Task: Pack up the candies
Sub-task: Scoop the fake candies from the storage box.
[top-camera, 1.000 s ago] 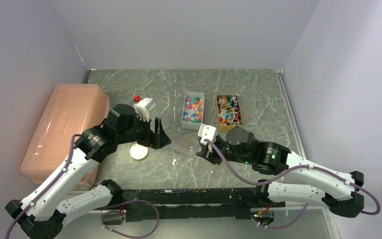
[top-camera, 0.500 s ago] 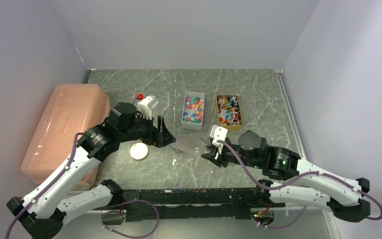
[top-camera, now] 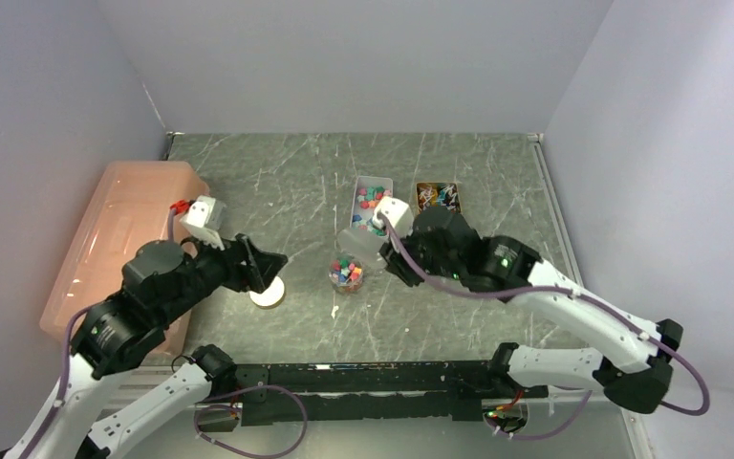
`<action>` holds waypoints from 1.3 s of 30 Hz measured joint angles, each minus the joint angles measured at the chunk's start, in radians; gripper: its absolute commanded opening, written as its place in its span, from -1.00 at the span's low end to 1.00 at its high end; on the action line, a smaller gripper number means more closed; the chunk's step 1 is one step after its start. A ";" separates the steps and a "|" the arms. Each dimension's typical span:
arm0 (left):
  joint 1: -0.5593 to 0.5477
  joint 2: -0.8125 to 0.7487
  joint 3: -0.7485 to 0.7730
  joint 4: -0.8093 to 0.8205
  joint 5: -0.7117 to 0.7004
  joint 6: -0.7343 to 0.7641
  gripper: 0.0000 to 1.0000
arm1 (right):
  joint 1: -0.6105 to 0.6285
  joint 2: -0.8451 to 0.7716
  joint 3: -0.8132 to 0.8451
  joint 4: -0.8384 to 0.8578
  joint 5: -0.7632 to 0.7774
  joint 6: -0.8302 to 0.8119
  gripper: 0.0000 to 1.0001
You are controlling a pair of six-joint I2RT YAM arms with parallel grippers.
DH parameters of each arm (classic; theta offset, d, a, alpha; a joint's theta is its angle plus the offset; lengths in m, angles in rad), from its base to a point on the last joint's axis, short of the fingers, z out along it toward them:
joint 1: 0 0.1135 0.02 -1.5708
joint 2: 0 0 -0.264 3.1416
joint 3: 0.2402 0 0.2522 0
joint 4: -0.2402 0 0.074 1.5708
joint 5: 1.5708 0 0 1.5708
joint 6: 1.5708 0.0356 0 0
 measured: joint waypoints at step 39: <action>-0.053 -0.216 -0.143 -0.115 -0.052 0.064 0.80 | -0.422 0.993 0.832 -0.647 -0.254 0.453 -1.00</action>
